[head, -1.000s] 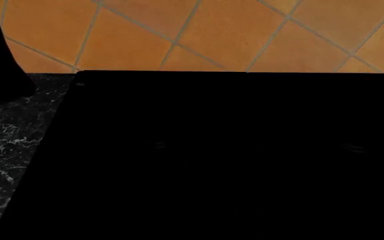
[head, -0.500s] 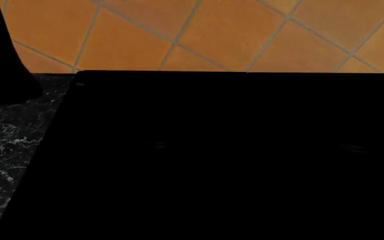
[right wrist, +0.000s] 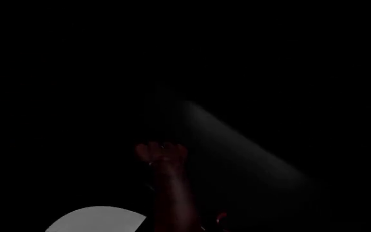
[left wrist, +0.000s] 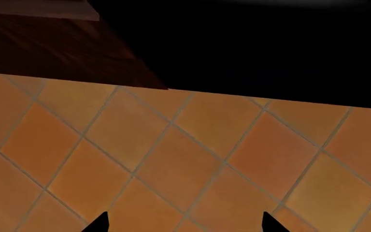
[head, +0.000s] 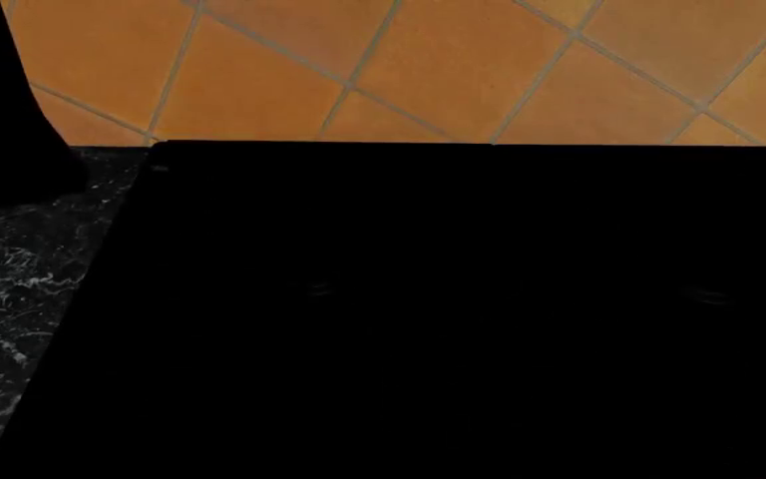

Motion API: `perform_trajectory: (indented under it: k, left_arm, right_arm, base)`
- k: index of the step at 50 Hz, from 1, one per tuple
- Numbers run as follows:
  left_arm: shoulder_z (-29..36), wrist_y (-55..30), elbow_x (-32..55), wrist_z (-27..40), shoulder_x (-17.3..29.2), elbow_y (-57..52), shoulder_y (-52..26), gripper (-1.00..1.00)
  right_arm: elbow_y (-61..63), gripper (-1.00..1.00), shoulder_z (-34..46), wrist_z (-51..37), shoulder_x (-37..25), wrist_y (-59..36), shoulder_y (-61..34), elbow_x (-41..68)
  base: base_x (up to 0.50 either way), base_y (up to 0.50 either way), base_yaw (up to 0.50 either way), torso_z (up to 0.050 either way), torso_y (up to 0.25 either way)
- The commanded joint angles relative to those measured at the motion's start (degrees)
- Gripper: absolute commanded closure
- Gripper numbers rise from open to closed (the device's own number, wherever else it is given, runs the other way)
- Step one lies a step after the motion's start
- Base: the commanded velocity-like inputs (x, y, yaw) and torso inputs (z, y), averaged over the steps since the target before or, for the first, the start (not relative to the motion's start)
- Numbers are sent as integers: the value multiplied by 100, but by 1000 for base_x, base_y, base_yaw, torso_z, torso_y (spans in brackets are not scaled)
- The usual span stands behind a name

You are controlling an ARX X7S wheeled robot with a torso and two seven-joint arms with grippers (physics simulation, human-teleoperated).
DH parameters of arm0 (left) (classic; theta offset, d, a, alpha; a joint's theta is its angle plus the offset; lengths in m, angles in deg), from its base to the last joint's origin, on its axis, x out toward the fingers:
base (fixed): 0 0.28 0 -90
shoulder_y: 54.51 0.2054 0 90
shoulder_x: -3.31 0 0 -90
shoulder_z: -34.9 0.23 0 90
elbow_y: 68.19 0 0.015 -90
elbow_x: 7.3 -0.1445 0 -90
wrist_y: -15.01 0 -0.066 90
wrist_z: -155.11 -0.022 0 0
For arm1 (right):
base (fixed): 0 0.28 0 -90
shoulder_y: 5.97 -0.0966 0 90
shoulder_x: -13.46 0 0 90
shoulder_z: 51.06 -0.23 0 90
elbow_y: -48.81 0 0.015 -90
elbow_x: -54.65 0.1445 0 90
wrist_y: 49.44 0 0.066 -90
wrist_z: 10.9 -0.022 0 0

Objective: Pick the lobster from the counter and place it in the microwave.

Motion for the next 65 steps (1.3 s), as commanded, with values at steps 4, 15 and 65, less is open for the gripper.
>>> perform_trajectory:
  k: [4,15,65]
  left_arm:
    - [-90,90,-28,-151,-49,193,42,-100]
    - [-97,81,4,-116,-43,169,50,-100]
    - [-139,2,89,-45,-19,175,-68,-100]
  right_arm:
    - [-1681,100,-881,1240,812,712,-24,-2218]
    - [-1870,100,-717,1189,814,816,-25,-2159]
    - [3853,-100,-2691,3002,494,-2690,632,-4859]
  base:
    - [0,0,0,0,0]
    - [0,0,0,0,0]
    - [0,0,0,0,0]
